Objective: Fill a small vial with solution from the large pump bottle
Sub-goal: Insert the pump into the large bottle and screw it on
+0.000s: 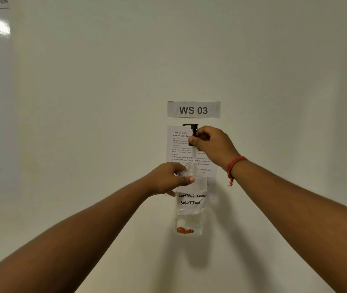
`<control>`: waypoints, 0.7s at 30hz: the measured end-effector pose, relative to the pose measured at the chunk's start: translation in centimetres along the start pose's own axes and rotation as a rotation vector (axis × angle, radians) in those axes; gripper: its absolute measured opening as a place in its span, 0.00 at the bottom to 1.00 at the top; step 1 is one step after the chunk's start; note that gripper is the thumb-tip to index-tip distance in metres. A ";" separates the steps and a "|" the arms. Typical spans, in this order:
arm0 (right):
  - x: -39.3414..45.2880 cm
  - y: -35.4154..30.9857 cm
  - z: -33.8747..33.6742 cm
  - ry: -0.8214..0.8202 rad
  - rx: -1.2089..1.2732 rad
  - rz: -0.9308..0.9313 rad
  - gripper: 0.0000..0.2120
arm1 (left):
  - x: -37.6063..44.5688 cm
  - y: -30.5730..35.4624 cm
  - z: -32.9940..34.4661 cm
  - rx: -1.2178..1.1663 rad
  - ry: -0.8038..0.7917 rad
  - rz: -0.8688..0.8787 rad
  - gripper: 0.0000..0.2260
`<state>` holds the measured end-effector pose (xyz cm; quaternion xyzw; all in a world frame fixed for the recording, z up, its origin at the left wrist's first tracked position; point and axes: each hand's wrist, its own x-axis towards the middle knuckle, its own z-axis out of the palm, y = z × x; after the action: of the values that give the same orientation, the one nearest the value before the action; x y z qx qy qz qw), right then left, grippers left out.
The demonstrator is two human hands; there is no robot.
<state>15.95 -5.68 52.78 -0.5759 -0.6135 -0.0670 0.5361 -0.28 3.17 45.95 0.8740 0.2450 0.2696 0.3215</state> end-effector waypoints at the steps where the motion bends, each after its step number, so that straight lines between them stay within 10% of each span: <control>1: -0.2 0.2 0.1 -0.009 0.002 0.002 0.07 | 0.0 0.1 0.0 -0.001 0.000 -0.001 0.24; 21: -2.9 2.7 1.4 -0.051 0.010 0.025 0.06 | 0.0 0.9 0.2 -0.007 0.025 0.010 0.22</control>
<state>16.55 -5.68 48.61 -0.5825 -0.6200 -0.0423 0.5239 0.09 2.48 46.50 0.8707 0.2437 0.2828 0.3201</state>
